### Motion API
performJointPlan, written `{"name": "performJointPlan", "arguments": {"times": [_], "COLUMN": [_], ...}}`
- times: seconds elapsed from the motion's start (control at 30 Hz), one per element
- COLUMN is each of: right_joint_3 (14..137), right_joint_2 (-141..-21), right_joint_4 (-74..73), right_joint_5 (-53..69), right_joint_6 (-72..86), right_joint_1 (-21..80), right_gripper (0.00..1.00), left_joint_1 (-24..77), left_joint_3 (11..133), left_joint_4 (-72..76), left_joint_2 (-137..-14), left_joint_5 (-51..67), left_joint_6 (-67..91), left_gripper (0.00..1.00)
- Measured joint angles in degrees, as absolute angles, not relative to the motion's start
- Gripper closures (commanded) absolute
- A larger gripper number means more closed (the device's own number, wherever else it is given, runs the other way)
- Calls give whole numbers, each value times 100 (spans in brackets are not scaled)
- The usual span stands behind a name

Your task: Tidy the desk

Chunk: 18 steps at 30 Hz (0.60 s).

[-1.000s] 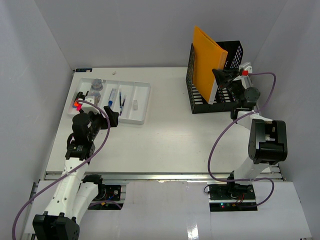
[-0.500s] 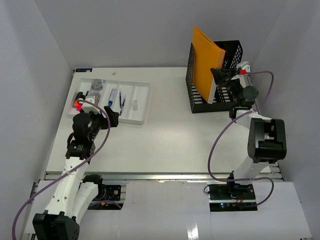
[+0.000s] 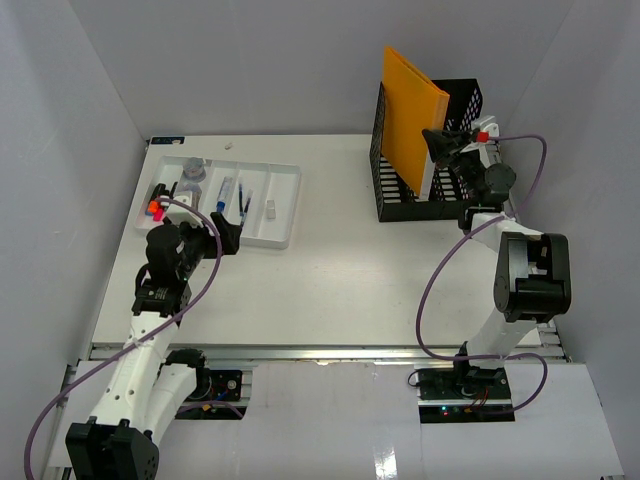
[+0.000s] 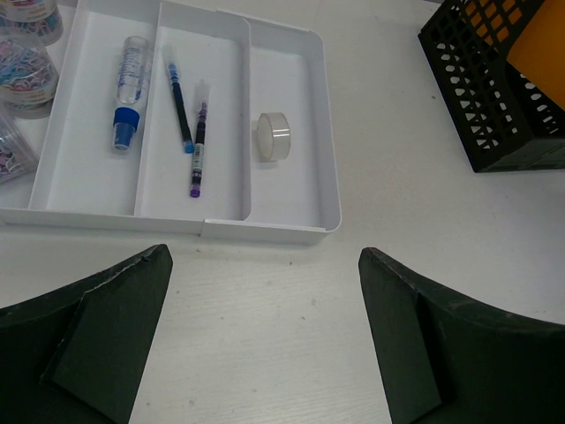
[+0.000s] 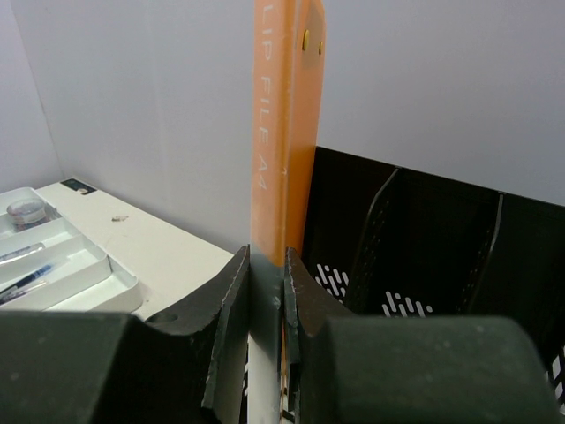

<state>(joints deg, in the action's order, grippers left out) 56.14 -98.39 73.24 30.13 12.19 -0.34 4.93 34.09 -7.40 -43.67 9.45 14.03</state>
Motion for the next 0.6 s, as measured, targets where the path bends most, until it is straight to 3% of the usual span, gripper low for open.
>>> {"name": "performJointPlan", "arguments": {"times": [0.3, 0.6], "right_joint_3": [5115, 5150], "right_joint_2": [-9694, -9136], "right_joint_4": [7880, 6981], "right_joint_5": [3003, 3197], "right_joint_6": [1156, 830], "right_joint_1": [-34, 100], "right_gripper": [72, 64], "left_joint_1": [493, 493], "left_joint_3": [3401, 3336], "left_joint_4": [-667, -575], "left_joint_2": [-4460, -4456], "left_joint_5": [1368, 1571], "left_joint_6": [1406, 1422], "left_gripper": [2, 2]}}
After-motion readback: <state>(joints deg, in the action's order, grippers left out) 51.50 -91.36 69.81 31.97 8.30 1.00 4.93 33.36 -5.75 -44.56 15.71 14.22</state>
